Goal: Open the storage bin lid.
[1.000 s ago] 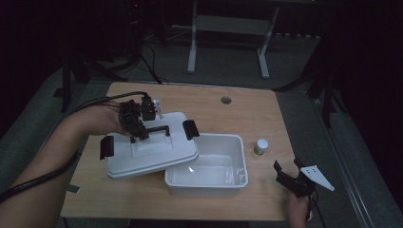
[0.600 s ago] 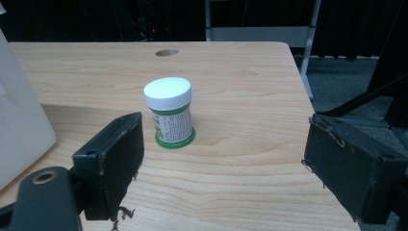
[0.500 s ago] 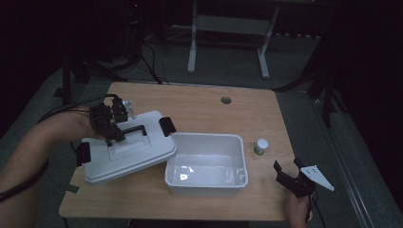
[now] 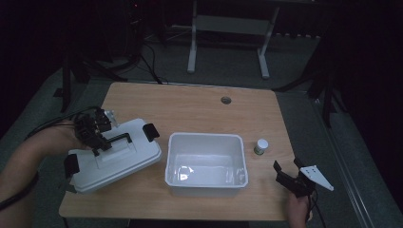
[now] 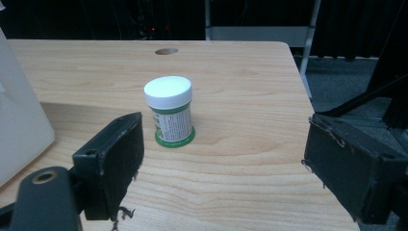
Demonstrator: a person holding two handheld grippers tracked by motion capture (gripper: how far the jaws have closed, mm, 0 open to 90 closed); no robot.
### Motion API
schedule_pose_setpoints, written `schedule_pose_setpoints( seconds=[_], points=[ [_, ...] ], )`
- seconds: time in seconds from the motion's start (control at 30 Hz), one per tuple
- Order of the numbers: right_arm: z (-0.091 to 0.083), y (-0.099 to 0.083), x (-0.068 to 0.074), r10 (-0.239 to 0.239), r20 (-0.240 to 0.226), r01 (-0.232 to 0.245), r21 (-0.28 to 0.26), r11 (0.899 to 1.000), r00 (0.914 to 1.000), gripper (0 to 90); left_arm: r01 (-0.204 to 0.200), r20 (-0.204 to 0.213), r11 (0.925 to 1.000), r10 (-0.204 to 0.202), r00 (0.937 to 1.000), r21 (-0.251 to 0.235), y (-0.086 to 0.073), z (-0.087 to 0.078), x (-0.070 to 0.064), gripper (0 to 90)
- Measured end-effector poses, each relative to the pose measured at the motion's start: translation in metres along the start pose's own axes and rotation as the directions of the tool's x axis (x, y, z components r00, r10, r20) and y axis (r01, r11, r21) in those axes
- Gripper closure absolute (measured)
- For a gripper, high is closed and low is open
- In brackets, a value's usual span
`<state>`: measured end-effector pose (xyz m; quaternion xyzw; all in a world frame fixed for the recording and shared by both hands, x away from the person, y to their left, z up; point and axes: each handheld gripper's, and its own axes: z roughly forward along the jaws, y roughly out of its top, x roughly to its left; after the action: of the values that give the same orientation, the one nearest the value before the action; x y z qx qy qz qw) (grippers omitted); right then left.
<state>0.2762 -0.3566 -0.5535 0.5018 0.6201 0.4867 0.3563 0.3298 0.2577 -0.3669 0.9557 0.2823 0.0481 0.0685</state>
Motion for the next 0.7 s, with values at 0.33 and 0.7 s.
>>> schedule_pose_setpoints(
  seconds=[0.33, 0.7],
  points=[
    [0.0, 0.0, 0.0, -0.001, -0.002, 0.001, 0.001, 1.0, 1.0, 13.8, 0.049, 0.018, 0.9981, -0.05, 0.9986, 0.037, -0.009, 0.053, 0.007, 83.5],
    [0.0, 0.0, 0.001, -0.003, -0.001, 0.003, 0.003, 1.0, 1.0, 13.8, 0.045, 0.049, 0.9975, -0.048, 0.9977, 0.054, 0.0, 0.086, 0.006, 83.5]
  ],
)
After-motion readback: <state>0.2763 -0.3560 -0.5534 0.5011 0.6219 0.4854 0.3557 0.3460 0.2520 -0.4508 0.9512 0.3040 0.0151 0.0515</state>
